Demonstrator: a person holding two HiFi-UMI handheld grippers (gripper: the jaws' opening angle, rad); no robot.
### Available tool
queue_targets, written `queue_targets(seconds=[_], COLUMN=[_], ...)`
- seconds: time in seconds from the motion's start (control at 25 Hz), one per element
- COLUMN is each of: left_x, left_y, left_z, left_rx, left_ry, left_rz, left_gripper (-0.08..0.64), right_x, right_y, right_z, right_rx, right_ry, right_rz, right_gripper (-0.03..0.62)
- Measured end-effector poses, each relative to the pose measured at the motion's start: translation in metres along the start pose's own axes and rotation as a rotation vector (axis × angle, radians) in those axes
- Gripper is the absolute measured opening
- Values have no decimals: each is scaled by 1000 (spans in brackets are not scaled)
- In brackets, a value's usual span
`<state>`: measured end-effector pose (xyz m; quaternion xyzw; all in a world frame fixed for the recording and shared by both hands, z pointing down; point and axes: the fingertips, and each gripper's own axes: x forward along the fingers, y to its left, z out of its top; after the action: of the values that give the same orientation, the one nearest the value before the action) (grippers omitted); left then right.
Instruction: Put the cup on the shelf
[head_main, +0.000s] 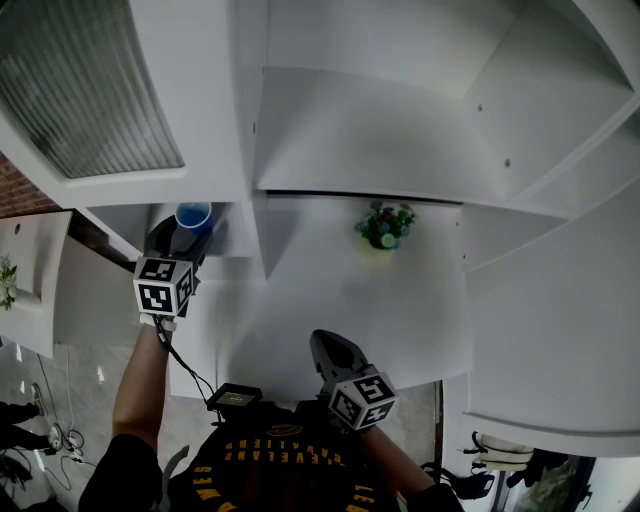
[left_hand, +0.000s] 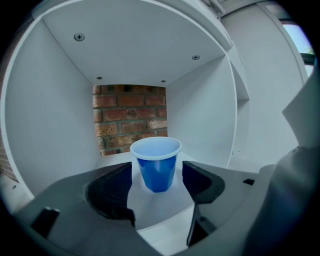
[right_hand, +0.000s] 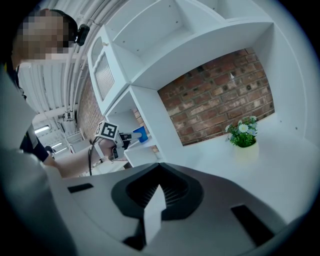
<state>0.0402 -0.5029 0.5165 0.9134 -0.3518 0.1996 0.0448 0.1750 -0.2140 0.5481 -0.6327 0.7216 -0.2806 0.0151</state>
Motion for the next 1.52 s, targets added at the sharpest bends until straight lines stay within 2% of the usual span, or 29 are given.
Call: queue_targets(seconds=[0.24, 0.4, 0.56, 0.68, 0.8, 0.92, 1.04, 1.2, 1.36, 1.52], left_x=[-26, -56, -90, -113, -136, -158, -172, -188, -212, -233], left_y=[-4, -9, -24, -43, -57, -65, -81, -97, -88, -77], left_z=[-2, -4, 2, 9, 8, 3, -4, -14, -22, -34], left_rx=[3, -34, -35, -5, 34, -7, -53, -50, 13, -23], left_ry=[-27, -65, -131, -200, -239, -271, -276, -261, -236, -223], left_rz=[16, 27, 2, -28, -10, -2, -32, -43, 28, 83], left_gripper=[299, 299, 288, 180, 92, 5, 3, 3, 3, 4], right_x=[0, 0, 1, 2, 2, 4, 5, 10, 11, 7], right_y=[9, 17, 27, 34, 45, 57, 69, 89, 107, 127], right_z=[1, 3, 5, 8, 15, 22, 23, 22, 30, 39], right_rx=[-17, -33, -51, -64, -81, -104, -133, -184, -265, -325], right_ry=[2, 1, 5, -4, -30, -42, -39, -30, -64, -103], right_rz=[27, 51, 78, 96, 127, 164, 201, 255, 284, 335], right_gripper=[3, 3, 3, 3, 3, 3, 3, 3, 3, 3])
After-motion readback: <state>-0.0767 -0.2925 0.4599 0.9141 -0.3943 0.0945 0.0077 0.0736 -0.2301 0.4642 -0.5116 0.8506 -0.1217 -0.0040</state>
